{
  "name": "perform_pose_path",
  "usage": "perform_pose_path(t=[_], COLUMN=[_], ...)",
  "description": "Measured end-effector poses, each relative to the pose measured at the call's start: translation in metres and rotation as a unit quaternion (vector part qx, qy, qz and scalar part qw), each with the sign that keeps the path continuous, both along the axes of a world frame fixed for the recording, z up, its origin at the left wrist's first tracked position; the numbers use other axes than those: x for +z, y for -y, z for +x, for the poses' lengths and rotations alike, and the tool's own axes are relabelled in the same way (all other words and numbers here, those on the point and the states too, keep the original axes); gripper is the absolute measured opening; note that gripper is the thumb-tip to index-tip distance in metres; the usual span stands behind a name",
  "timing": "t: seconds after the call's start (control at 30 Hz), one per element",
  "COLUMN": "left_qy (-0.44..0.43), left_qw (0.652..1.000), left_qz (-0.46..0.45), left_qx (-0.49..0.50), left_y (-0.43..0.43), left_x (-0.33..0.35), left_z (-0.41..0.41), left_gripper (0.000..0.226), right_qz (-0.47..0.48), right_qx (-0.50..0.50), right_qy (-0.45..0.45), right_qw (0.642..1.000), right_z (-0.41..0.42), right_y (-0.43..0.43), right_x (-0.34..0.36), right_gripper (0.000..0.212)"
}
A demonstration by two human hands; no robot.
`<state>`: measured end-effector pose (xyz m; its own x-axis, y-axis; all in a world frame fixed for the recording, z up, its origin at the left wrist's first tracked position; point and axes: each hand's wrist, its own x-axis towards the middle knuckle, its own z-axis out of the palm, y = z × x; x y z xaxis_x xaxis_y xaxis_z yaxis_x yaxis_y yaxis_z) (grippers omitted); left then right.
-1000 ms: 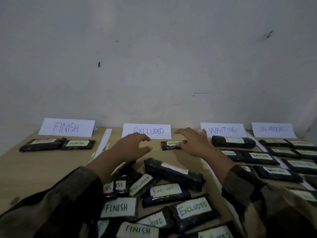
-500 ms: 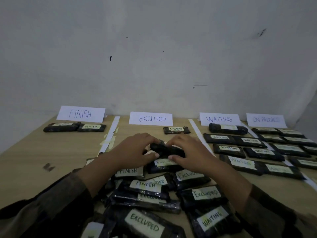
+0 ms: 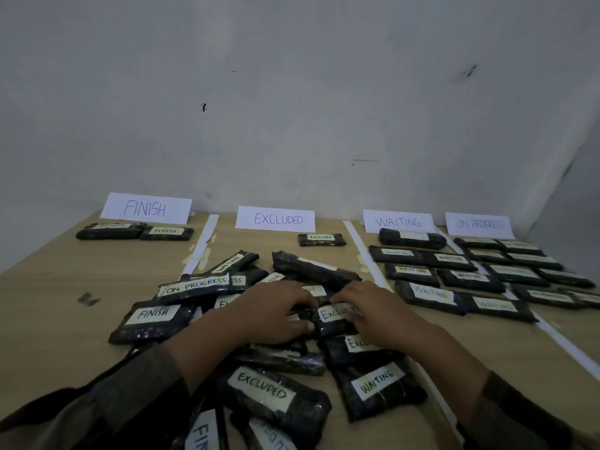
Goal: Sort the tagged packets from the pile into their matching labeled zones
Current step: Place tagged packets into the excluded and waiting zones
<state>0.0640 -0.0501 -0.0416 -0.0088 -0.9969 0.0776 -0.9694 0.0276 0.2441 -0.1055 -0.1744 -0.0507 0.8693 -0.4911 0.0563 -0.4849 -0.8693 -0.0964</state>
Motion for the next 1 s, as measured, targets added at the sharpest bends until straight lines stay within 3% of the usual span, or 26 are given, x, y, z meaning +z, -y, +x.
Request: perform_pose_path(t=[0.2, 0.33, 0.53, 0.67, 0.83, 1.0], left_qy=[0.002, -0.009, -0.065, -0.104, -0.18, -0.194], left_qw=[0.999, 0.998, 0.996, 0.989, 0.975, 0.967], left_qz=[-0.001, -0.013, -0.017, -0.061, -0.075, -0.1], left_qx=[0.034, 0.054, 0.065, 0.082, 0.106, 0.127], left_y=[0.008, 0.014, 0.021, 0.026, 0.026, 0.02], left_x=[-0.009, -0.011, -0.01, -0.007, 0.002, 0.014], left_z=[-0.005, -0.006, -0.013, -0.013, 0.0, 0.017], left_gripper=[0.042, 0.048, 0.047, 0.031, 0.028, 0.026], right_qz=[0.027, 0.097, 0.117, 0.089, -0.032, -0.069], right_qx=[-0.002, -0.016, 0.014, 0.02, 0.058, 0.067], right_qy=[-0.022, 0.021, 0.113, 0.155, 0.131, 0.127], right_qw=[0.999, 0.995, 0.987, 0.984, 0.989, 0.987], right_z=[-0.001, -0.007, -0.012, -0.011, -0.005, 0.014], right_y=[0.004, 0.005, 0.005, 0.006, 0.012, 0.016], right_x=[-0.002, 0.006, 0.011, 0.015, 0.015, 0.022], right_gripper=[0.046, 0.049, 0.037, 0.041, 0.073, 0.076])
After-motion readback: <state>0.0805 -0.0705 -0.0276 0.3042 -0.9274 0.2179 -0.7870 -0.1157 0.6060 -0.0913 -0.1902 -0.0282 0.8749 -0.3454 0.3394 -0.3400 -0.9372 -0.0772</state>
